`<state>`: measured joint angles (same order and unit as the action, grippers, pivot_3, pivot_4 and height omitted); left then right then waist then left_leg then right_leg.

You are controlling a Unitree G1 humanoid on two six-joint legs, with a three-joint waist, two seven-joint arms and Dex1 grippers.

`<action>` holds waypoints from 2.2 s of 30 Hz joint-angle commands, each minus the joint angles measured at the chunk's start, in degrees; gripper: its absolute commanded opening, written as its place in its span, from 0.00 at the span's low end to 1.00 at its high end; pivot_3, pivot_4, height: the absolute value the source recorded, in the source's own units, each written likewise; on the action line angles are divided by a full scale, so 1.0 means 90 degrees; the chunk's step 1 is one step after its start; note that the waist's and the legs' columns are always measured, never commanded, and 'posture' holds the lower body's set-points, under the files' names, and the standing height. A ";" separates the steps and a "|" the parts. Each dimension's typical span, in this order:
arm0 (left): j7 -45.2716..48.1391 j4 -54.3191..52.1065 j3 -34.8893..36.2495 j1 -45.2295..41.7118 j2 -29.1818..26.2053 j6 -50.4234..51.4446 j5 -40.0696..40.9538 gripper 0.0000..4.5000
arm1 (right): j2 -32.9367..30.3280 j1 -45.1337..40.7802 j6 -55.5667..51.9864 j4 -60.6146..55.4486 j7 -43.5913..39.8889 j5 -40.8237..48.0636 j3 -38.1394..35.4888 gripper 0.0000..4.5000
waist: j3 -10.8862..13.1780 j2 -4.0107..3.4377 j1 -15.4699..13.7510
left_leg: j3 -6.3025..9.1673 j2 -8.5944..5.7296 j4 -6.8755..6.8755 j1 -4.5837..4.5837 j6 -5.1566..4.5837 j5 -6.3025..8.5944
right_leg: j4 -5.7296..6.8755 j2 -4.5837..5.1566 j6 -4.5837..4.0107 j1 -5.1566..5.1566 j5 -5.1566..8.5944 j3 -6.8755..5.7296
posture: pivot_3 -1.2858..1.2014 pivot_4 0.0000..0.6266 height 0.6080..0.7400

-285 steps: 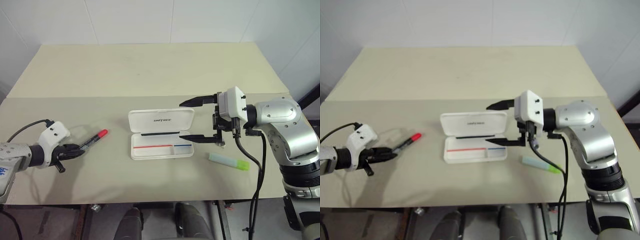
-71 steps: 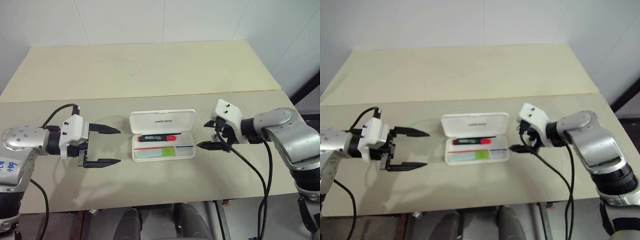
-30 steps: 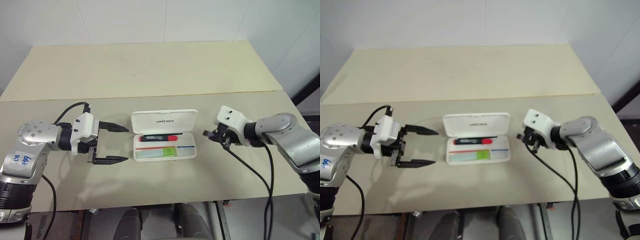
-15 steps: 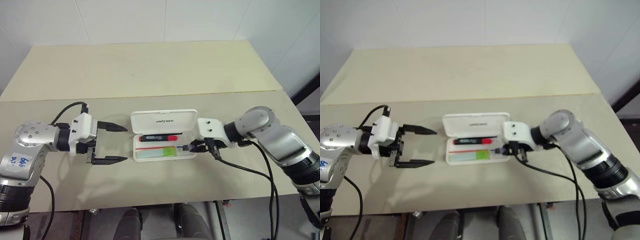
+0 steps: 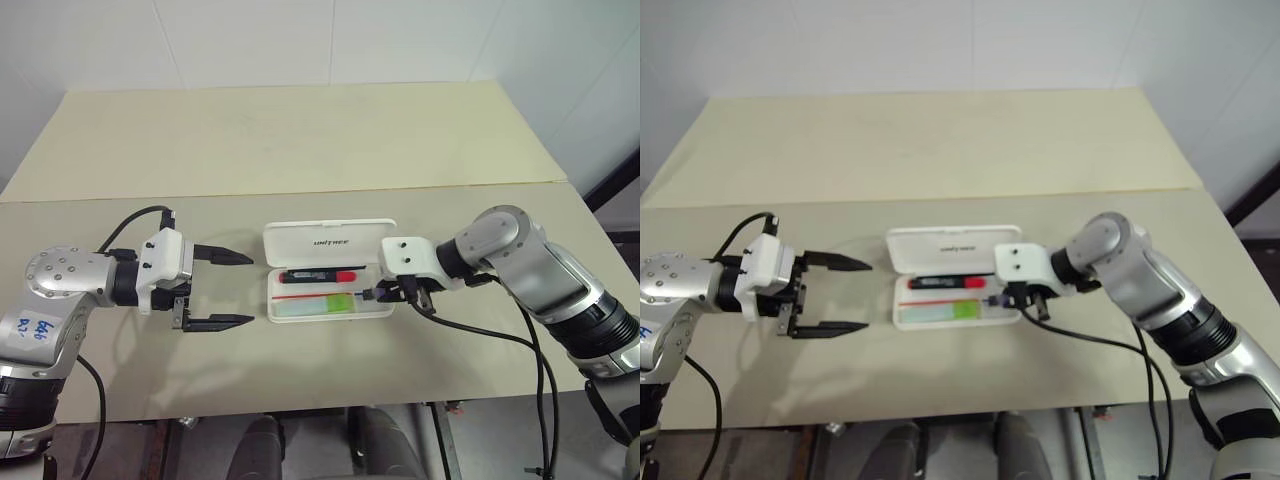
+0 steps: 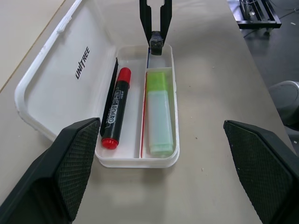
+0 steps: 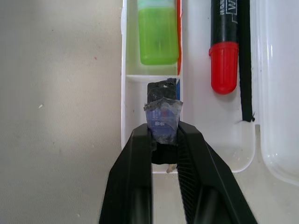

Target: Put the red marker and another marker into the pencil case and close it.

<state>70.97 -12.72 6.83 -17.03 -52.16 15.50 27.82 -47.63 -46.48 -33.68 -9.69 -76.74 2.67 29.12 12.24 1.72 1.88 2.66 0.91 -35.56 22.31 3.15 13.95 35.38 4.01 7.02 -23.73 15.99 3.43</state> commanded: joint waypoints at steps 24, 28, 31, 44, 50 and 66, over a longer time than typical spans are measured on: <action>-0.0013 0.0160 0.0794 -0.0003 -0.0099 0.0058 0.0394 0.87 | -0.0262 0.1407 0.0774 -0.0405 -0.0639 0.2890 -0.3578 1.00 | 0.0000 0.0000 -0.0006 | 0.0000 0.0000 -0.0007 -0.0002 -0.0003 0.0003 | 0.0005 0.0000 0.0002 0.0006 -0.0001 0.0000 | 0.52 0.24 1.00; -0.0115 0.0327 0.1059 -0.0125 -0.0048 0.0150 0.0538 0.57 | -0.0388 0.1488 0.0565 -0.0177 -0.0527 0.3130 -0.3850 1.00 | 0.0000 0.0000 0.0003 | -0.0002 0.0003 -0.0012 -0.0010 -0.0003 0.0003 | 0.0016 -0.0003 0.0000 0.0007 0.0000 0.0001 | 0.52 0.24 1.00; -0.0103 0.0289 0.1099 -0.0122 -0.0051 0.0218 0.0611 0.33 | -0.0353 0.1346 0.0398 -0.0060 -0.0483 0.3373 -0.3888 1.00 | 0.0000 0.0000 -0.0003 | -0.0002 0.0004 -0.0021 -0.0011 -0.0003 0.0003 | 0.0016 -0.0003 -0.0002 0.0010 0.0000 0.0002 | 0.52 0.24 1.00; -0.1120 0.0571 0.1275 -0.0452 0.0391 0.0697 0.0892 0.01 | -0.0106 0.0963 0.0123 0.0093 -0.0378 0.3905 -0.3763 1.00 | 0.0001 0.0000 -0.0024 | 0.0000 0.0004 -0.0028 -0.0005 -0.0002 0.0005 | 0.0013 -0.0002 0.0001 0.0011 -0.0002 0.0001 | 0.52 0.24 1.00; -0.1998 0.1603 0.0786 -0.1360 0.0960 0.0456 0.0188 0.01 | 0.0114 0.0931 0.0235 0.0086 -0.0247 0.3805 -0.3589 1.00 | 0.0001 0.0000 -0.0033 | 0.0001 0.0000 -0.0047 -0.0002 -0.0003 0.0005 | 0.0015 -0.0002 0.0014 0.0017 -0.0009 0.0002 | 0.52 0.24 1.00; -0.1007 0.3314 -0.0754 -0.2500 0.1937 -0.0920 -0.0973 0.01 | 0.0320 0.0828 0.0174 -0.0158 0.0022 0.3842 -0.3452 1.00 | 0.0001 0.0000 -0.0032 | 0.0001 -0.0002 -0.0047 0.0011 -0.0005 0.0009 | 0.0010 -0.0002 0.0024 0.0009 -0.0016 0.0004 | 0.52 0.24 1.00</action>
<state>59.96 18.42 -0.51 -38.99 -34.85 9.16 18.02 -44.73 -38.50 -32.49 -9.05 -76.91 36.43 -1.15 12.25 1.72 1.59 2.66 0.88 -36.00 22.41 3.10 14.03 35.48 4.00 7.23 -23.64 15.85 3.46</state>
